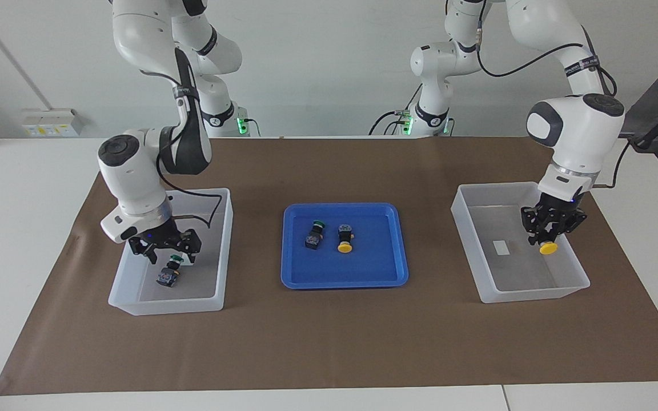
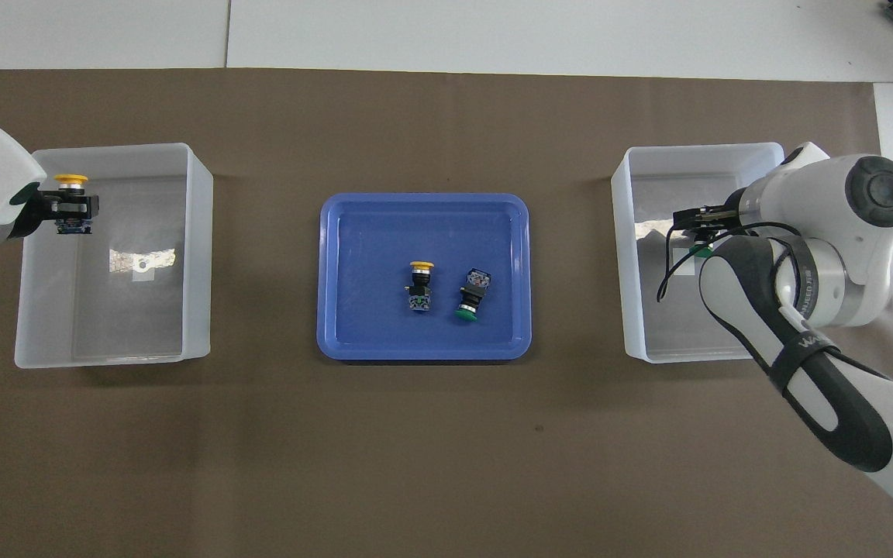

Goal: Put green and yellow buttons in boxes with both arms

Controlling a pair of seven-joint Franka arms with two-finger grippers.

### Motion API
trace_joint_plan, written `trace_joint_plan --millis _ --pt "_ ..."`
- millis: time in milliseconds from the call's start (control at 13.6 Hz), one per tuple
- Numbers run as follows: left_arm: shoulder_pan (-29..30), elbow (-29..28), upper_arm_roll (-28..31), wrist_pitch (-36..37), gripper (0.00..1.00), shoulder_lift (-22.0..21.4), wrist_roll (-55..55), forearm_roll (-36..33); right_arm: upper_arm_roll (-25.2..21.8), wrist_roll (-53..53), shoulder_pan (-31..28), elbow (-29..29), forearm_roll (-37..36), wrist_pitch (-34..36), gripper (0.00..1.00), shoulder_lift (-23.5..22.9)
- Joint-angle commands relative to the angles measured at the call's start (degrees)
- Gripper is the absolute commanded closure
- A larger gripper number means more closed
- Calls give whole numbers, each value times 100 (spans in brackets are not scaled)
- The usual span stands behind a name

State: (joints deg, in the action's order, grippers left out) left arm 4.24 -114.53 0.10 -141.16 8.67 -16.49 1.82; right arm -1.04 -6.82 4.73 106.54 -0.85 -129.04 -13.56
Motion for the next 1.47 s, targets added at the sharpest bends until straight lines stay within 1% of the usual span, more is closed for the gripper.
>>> trace_joint_plan --millis 0,147,293,440,586,733,806,879,953,1172,1319,1392 --pt "86 10 -80 -401 100 380 -406 195 16 -1062 518 -396 85 475 0 46" --pt "51 10 -97 -675 100 609 -416 284 16 -2239 1071 -433 41 450 0 46" --pt "-54 71 -115 -929 100 890 -373 572 16 -3286 1599 -433 15 424 0 2" --pt "-134 98 -106 -1027 100 987 -355 802 16 -4245 2048 -441 -29 319 0 -138" --pt "-134 229 -106 -1027 100 1137 -346 803 16 -4765 2312 -433 -73 29 0 -357" --pt "-134 238 -98 -1045 100 1190 -337 811 25 -4873 2427 -415 -73 -95 0 -516" --pt "-160 212 -97 -1149 76 1242 -328 811 25 -4882 2515 -406 -65 -95 0 -586" --pt "-247 177 -89 -1237 20 1243 -328 811 16 -4969 2664 -406 -65 -113 0 -743" --pt "-222 194 -89 -1238 0 1243 -346 811 16 -5022 2726 -415 -91 -156 0 -875" --pt "-187 230 -80 -1151 0 1164 -328 803 16 -5049 2875 -397 -249 -209 0 -1104" --pt "-186 247 -71 -1019 0 910 -320 803 16 -5040 2876 -345 -328 -341 0 -1140" --pt "-186 247 -62 -775 0 717 -319 803 16 -5040 2876 -310 -346 -350 1 -1149"
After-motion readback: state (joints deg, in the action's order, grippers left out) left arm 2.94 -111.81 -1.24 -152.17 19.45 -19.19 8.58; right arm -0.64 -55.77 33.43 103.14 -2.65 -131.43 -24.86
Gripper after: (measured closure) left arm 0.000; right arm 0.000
